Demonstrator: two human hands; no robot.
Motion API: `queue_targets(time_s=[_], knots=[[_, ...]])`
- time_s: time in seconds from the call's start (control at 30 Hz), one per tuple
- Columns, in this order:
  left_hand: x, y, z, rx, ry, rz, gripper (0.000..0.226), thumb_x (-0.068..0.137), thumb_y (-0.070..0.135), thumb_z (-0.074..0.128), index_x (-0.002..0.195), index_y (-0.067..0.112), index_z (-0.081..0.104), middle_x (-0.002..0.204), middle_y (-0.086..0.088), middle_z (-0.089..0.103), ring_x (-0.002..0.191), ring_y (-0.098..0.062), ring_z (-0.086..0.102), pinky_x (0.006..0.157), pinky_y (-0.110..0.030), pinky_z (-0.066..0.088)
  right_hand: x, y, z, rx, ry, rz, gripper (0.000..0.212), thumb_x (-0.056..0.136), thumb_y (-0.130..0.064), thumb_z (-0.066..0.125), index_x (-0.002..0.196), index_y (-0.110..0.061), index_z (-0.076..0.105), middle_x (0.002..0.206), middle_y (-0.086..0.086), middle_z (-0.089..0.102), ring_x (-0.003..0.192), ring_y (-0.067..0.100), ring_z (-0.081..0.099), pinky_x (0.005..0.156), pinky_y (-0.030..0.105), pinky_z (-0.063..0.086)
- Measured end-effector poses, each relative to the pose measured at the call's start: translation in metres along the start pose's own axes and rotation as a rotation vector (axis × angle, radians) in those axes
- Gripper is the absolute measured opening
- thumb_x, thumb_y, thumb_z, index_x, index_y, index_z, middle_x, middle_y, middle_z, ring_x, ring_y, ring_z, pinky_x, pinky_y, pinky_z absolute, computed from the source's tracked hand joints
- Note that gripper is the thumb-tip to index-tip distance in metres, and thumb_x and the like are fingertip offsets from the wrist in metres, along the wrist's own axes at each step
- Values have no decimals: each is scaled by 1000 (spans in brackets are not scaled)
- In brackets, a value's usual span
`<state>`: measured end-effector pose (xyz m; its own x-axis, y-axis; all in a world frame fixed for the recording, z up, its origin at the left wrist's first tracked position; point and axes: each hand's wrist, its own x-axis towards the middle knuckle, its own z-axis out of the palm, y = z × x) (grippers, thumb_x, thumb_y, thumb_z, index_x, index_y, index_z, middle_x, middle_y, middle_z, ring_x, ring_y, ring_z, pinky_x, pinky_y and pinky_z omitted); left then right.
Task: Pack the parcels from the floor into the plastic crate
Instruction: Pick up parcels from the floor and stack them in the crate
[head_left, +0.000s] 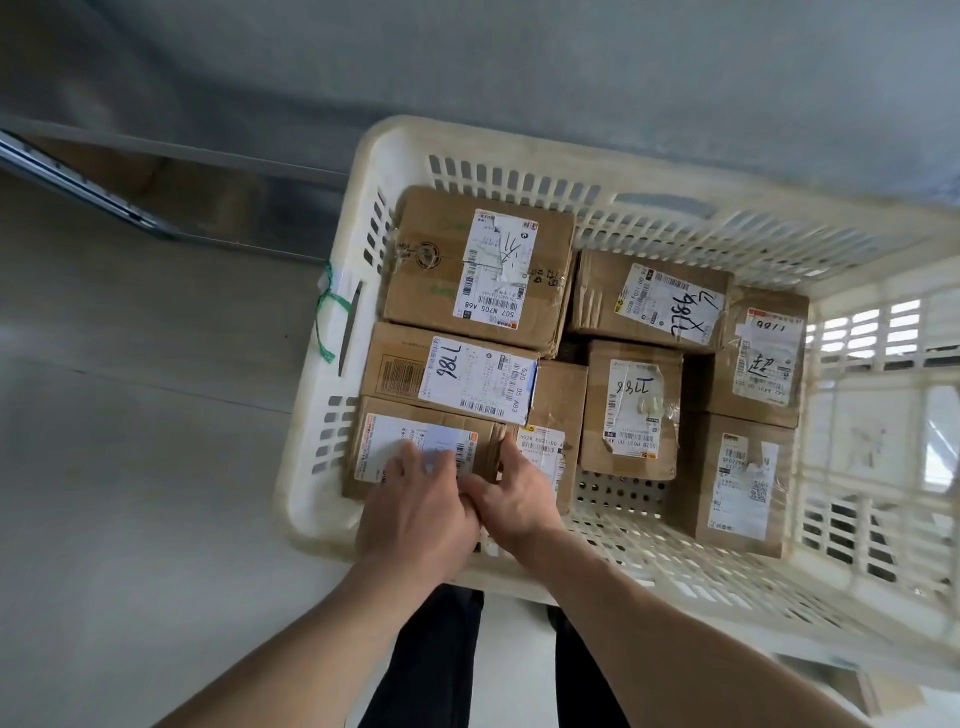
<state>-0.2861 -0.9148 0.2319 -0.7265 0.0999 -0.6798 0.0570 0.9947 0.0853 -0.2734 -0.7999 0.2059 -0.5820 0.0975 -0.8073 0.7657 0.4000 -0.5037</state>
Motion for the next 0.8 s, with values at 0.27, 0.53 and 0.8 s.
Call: queue_targets(time_s=[0.27,0.53,0.8], knots=[[0,1,-1,2,-8,-1,38,93,38,37,127,21,42,136,-18,40,119,-34,47,82,-44,49,0,1,-3,29,1,12,34,84,-33,66,105,-12,51,83,7,67,68,18,56,54,26,43],[-3,0,-4,-47,-16,-2,41,94,40,41,131,24,40,143,-10,36,127,-28,43,87,-43,51,-2,3,-10,86,-11,17,28,75,-30,58,100,-17,56,86,5,71,78,25,69,68,38,60],[-13,-13,-30,-26,-68,-46,51,94,43,37,141,25,36,155,-7,27,138,-27,35,102,-44,43,-37,-9,-39,95,-44,47,49,95,-14,59,142,-20,47,122,8,65,107,21,60,55,2,41]])
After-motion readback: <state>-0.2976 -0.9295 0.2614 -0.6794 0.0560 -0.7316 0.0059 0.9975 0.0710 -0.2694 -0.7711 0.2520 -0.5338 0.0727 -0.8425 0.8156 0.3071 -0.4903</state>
